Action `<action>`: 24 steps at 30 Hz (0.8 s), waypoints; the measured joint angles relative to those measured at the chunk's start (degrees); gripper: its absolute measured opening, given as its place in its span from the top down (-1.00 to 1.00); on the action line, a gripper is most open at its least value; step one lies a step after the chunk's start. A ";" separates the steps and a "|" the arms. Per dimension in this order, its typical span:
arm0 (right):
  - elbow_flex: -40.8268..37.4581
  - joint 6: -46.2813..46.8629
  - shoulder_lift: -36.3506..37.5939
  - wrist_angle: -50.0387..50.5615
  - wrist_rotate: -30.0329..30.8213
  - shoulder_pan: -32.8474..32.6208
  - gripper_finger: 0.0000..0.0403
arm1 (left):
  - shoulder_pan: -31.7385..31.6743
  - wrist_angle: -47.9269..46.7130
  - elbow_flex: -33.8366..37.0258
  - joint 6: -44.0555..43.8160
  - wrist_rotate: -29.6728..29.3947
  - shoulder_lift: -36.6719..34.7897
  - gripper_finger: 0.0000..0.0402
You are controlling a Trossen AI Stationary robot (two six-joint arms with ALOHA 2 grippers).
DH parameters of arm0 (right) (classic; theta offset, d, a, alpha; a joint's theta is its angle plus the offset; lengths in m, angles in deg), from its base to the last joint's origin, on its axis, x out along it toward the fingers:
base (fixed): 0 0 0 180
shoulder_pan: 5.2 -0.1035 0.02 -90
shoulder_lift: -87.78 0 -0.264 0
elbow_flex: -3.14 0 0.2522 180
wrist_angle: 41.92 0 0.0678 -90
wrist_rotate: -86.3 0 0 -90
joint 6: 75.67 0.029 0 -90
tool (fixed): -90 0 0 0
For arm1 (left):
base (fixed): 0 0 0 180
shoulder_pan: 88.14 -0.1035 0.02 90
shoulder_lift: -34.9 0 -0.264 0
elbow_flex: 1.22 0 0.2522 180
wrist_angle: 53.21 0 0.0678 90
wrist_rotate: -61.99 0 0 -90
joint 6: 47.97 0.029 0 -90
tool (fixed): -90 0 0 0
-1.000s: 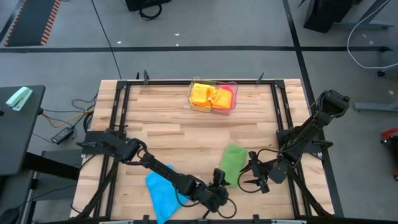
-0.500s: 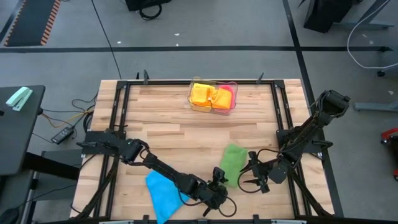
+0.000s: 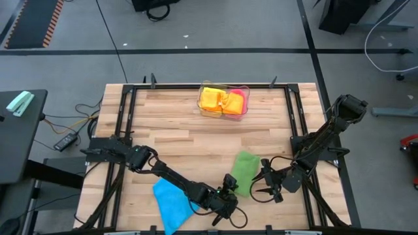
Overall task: Fold microfiber towels
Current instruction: Fold the green microfiber cloth
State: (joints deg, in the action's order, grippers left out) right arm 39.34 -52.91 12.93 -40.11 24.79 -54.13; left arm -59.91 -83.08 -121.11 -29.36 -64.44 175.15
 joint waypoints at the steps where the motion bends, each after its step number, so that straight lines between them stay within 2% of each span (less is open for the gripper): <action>1: 0.00 0.03 0.00 0.00 0.00 0.00 -0.16 | -0.11 -0.11 0.00 -0.13 0.15 0.01 -0.19; 9: 0.00 1.25 0.00 -0.65 2.65 0.02 -0.16 | -0.48 -0.36 0.11 -2.97 0.20 0.31 0.22; 18: 0.00 1.07 0.00 -2.35 2.80 -0.38 -0.16 | -1.51 -0.73 0.20 -7.50 1.08 0.33 0.90; 24: -0.02 0.43 -2.48 -5.84 3.03 -0.87 -0.16 | -1.28 -5.88 -3.70 -12.67 6.73 0.57 0.90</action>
State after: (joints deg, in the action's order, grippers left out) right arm 39.32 -52.48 10.45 -45.95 27.82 -55.00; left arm -61.19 -88.96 -124.81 -42.04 -57.70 175.71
